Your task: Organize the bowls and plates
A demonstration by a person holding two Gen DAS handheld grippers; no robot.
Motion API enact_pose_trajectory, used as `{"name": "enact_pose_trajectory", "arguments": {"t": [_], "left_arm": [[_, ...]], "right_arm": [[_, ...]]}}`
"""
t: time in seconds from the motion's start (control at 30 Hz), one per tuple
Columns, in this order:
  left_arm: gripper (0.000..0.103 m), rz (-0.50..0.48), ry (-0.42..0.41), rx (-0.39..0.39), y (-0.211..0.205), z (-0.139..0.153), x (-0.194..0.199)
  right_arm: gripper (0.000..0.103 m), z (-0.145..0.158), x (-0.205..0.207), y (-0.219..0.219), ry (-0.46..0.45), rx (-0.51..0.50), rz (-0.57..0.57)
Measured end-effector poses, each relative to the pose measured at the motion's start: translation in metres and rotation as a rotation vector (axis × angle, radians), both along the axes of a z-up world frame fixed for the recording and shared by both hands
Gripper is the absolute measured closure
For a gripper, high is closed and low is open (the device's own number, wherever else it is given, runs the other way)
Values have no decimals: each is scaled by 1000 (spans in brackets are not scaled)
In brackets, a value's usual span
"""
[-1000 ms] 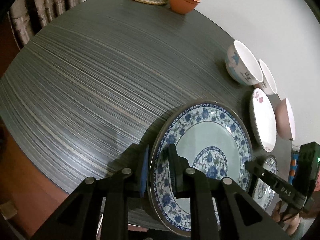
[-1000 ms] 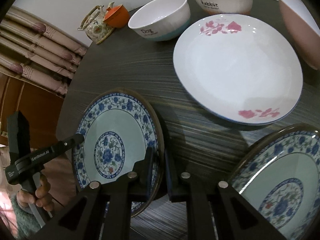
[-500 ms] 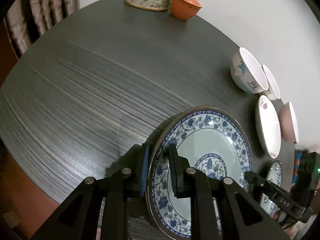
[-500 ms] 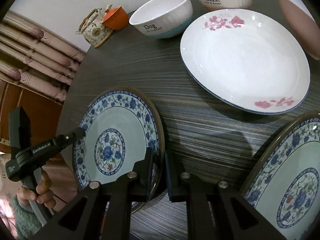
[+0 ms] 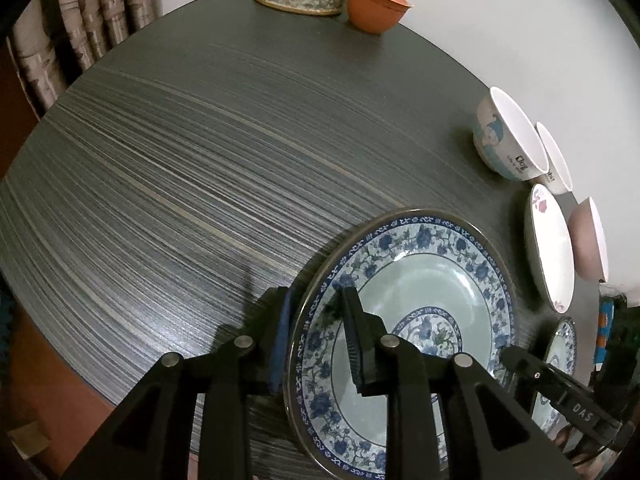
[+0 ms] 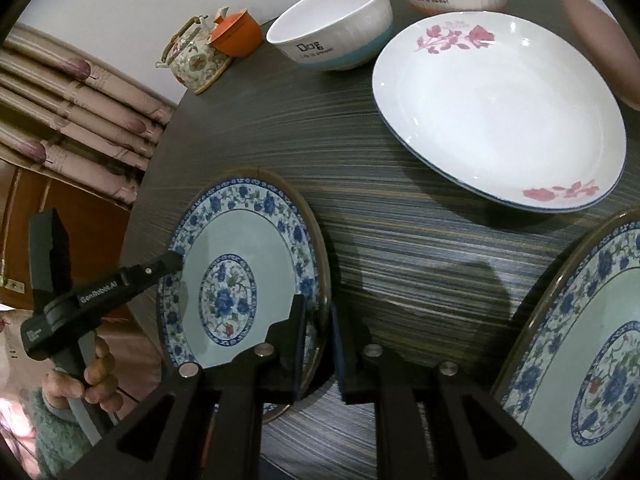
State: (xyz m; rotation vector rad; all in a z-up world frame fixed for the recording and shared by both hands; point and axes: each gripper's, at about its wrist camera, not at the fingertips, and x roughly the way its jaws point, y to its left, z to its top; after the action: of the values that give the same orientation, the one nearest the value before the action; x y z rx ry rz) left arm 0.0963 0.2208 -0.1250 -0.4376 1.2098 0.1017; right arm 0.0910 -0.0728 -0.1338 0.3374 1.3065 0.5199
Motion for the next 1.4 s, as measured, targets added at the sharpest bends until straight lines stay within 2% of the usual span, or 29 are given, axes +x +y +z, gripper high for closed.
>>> {"name": "enact_pose_trajectory", "arguments": {"t": [0.17,0.2,0.23,0.3,0.37,0.6,0.7,1.1,1.4], "left_arm": [[71,-1,6,-19,0,-1,-1],[64,1,10,-18,0,-1,-1],[59,2,16,-8,0,-1,-1],[58,-4,-1,17,-1,4,-4],[51,-6,-15,37,-3,9,-5],[49,-1,-94,142,-13,28,-14],[49,-8,-115,163,-18,33,-17],[41,-90,-201,289,-55,49,-22],[38,-120,-231,324,-71,55,-30]], "right_arm": [[88,0,0,1,5,-13,-5],[88,0,0,1,8,-8,-1],[88,0,1,1,10,-10,2],[88,1,1,2,12,-14,2],[88,2,0,0,8,-19,-4],[85,15,-9,-7,-45,-57,-22],[85,22,-17,-9,-76,-70,-26],[85,46,-57,-25,-208,-105,-25],[85,64,-79,-54,-285,-119,-23]]}}
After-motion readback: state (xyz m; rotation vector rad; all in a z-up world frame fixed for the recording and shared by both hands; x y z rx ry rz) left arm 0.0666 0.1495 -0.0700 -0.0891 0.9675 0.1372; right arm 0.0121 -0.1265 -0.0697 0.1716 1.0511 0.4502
